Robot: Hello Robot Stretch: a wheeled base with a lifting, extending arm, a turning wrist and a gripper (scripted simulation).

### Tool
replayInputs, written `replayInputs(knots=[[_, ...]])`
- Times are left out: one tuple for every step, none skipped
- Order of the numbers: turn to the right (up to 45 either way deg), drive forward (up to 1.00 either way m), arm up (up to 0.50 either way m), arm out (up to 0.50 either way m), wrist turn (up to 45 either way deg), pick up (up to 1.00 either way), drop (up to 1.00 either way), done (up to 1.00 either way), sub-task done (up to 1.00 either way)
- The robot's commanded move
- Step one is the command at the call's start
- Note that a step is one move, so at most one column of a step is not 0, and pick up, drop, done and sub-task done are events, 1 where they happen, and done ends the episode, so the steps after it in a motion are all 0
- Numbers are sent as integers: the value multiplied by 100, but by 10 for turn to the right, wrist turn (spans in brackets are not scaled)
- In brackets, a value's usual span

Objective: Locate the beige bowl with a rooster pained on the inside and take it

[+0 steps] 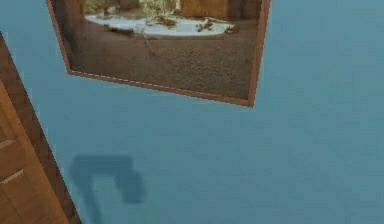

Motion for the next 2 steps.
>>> replayInputs(knots=[[0, 0, 32, 0, 0, 0, 0, 0, 0], [0, 0, 0, 44, 0, 0, 0, 0, 0]])
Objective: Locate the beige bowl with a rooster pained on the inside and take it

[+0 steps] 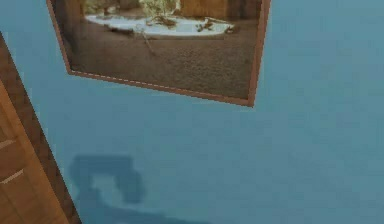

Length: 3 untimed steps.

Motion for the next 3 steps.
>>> replayInputs(knots=[[0, 0, 0, 0, 450, 0, 0, 0, 0], [0, 0, 0, 0, 450, 0, 0, 0, 0], [0, 0, 0, 0, 450, 0, 0, 0, 0]])
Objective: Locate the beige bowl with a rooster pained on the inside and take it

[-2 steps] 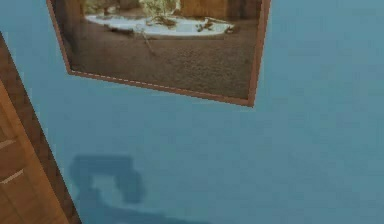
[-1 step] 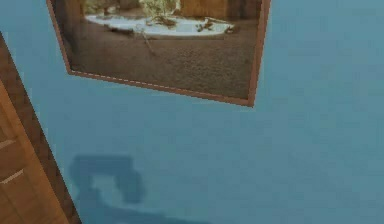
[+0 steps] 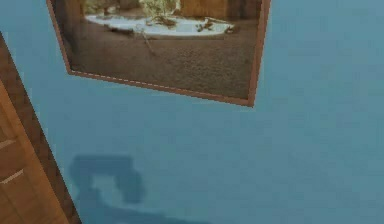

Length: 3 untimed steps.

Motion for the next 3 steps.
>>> replayInputs(knots=[[0, 0, 0, 0, 270, 0, 0, 0, 0], [0, 0, -30, 0, 0, 0, 0, 0, 0], [0, 0, 0, 0, 0, 100, 0, 0, 0]])
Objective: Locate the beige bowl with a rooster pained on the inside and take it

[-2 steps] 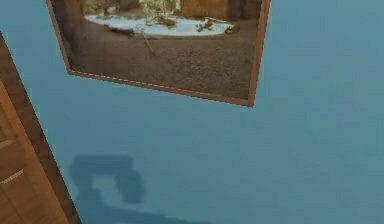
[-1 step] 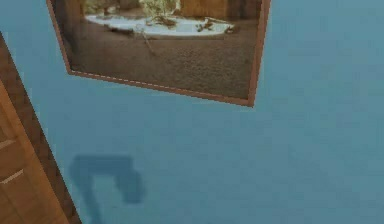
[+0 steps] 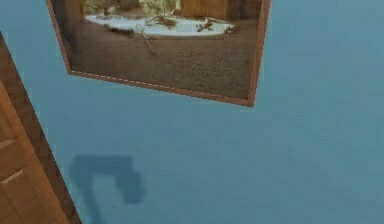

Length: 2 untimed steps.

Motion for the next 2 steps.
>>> replayInputs(knots=[[0, 0, 10, 0, 0, 0, 0, 0, 0], [0, 0, 0, 0, 0, 0, 0, 100, 0]])
